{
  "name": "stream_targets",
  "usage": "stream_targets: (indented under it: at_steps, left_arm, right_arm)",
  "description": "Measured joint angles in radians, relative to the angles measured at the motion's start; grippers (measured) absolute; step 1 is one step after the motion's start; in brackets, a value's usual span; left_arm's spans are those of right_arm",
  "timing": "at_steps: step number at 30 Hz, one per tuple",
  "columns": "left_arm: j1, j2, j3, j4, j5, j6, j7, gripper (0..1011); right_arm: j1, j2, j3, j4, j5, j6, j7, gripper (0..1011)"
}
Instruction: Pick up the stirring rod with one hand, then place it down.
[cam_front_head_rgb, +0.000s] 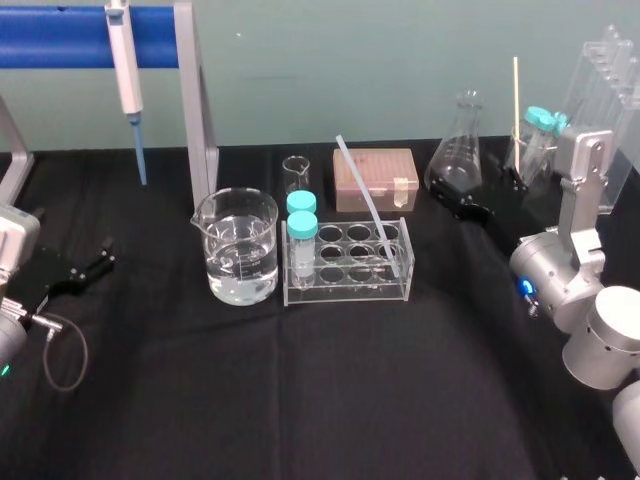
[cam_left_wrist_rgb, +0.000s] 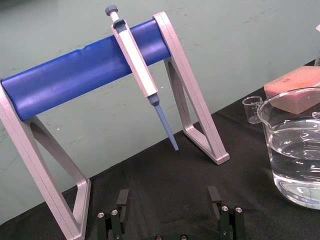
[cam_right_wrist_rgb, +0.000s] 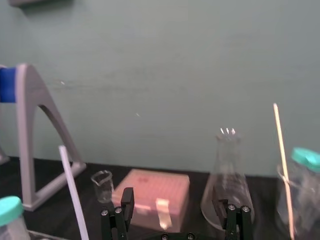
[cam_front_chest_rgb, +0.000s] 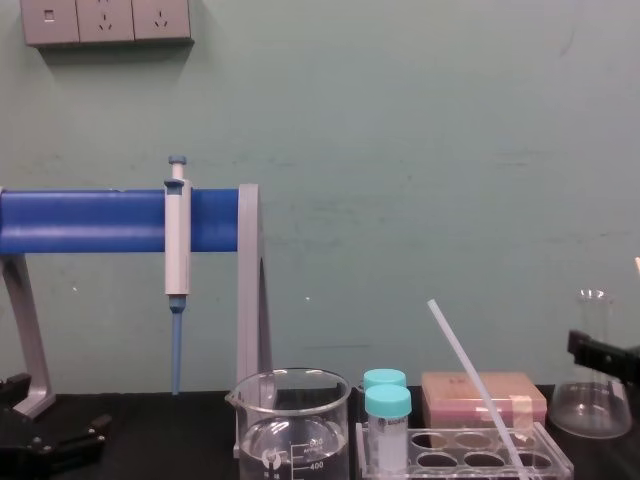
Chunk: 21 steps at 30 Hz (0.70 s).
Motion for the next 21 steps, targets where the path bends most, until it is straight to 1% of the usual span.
stream_targets:
  at_steps: [1, 4, 7, 21]
  left_arm:
    - [0.0, 0.0, 0.0, 0.0, 0.0, 0.0, 0.0, 1000]
    - [0.0, 0.0, 0.0, 0.0, 0.0, 0.0, 0.0, 1000]
    - [0.0, 0.0, 0.0, 0.0, 0.0, 0.0, 0.0, 1000]
    - [0.0, 0.0, 0.0, 0.0, 0.0, 0.0, 0.0, 1000]
  right_arm:
    - [-0.008, -0.002, 0.005, -0.008, -0.001, 0.022, -0.01, 1000]
    - [-0.017, -0.005, 0.01, -0.016, -0.003, 0.053, -0.016, 1000]
    - [-0.02, -0.007, 0.012, -0.017, -0.005, 0.068, -0.017, 1000]
    - [-0.019, -0.009, 0.013, -0.012, -0.003, 0.073, -0.015, 1000]
